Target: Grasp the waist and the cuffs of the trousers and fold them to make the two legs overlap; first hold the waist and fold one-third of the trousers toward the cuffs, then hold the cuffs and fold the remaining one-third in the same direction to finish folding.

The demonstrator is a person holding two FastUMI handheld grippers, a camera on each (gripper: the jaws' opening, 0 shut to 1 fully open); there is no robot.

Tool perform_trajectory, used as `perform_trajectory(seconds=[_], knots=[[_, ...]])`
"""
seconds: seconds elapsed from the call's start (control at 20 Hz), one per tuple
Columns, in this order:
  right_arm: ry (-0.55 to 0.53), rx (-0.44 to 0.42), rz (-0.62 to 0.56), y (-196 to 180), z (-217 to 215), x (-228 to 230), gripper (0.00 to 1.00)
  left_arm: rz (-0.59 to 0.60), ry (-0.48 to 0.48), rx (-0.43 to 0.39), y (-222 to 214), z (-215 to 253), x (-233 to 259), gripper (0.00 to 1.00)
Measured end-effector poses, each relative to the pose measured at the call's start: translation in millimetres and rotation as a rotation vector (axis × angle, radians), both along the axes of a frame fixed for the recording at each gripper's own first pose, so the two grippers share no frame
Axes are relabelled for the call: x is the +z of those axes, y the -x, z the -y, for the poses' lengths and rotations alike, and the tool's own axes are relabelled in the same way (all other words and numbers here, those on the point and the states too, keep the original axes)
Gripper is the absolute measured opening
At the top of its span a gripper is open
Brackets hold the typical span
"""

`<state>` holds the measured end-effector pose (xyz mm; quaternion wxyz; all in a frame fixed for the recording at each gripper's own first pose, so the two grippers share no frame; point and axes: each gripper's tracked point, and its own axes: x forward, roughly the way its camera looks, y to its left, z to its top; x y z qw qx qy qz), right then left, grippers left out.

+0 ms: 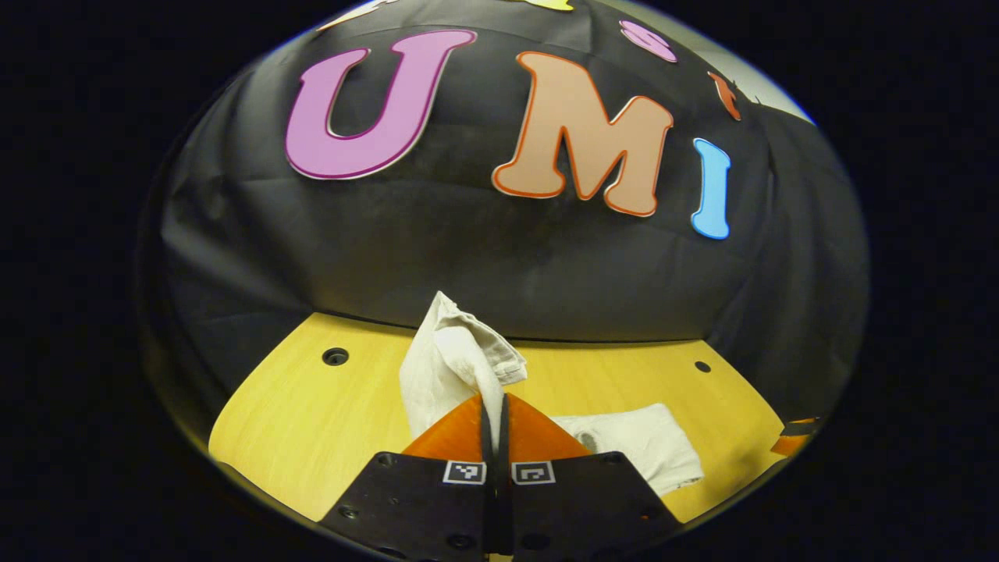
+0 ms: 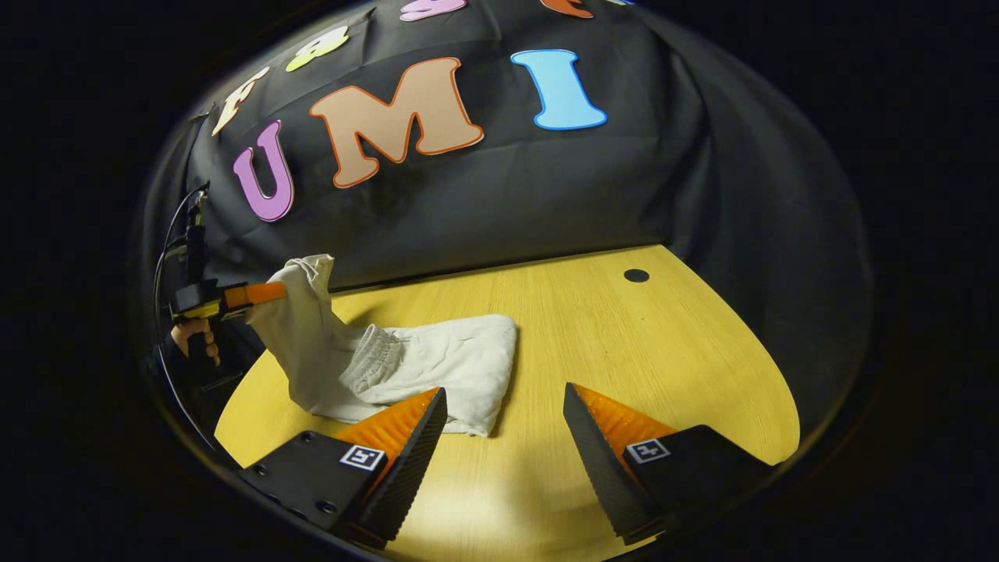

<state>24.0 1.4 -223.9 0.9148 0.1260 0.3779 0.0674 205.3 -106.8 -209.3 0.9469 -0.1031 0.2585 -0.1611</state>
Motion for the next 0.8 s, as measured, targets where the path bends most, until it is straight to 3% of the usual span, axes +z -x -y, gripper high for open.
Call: perform_trajectory(seconds=[0.55,0.8], knots=[[0.001,-0.085,-0.003,26,75,3,0.96,0.03,0.04,-0.143,23,129,21,0.0],[0.013,-0.095,-0.01,36,102,-1,0.96,-0.017,0.046,-0.169,34,172,3,0.0]])
